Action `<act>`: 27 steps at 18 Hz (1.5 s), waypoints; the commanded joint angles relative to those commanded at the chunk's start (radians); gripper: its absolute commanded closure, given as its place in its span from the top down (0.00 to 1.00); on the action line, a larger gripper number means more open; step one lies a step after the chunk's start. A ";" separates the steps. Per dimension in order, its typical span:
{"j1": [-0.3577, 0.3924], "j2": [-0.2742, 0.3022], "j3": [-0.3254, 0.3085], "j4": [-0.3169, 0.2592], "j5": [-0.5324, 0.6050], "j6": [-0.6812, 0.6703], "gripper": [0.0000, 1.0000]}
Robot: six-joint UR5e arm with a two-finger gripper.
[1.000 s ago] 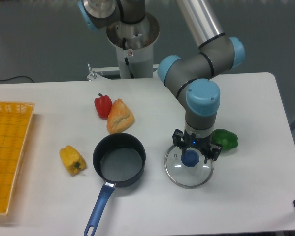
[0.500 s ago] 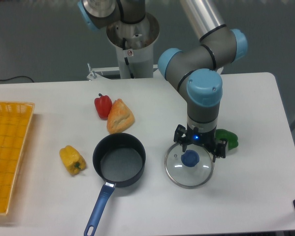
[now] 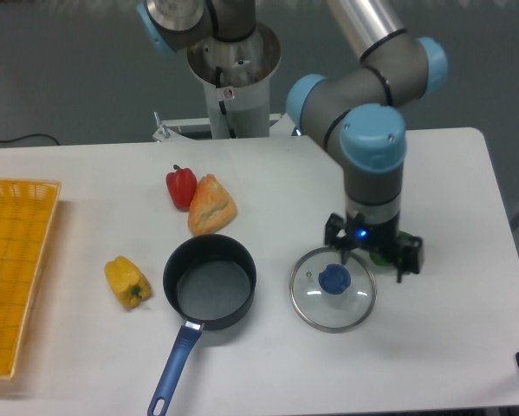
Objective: Open the lid
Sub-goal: 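Open the gripper and raise it away from the lid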
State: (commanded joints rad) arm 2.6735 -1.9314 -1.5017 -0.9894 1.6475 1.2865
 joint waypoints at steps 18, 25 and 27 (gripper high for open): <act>0.054 0.048 -0.130 -0.014 -0.017 0.372 1.00; 0.011 0.039 -0.130 -0.012 -0.017 0.278 1.00; 0.009 0.040 -0.129 -0.012 -0.018 0.278 1.00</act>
State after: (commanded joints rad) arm 2.6829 -1.8914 -1.6306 -1.0017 1.6291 1.5647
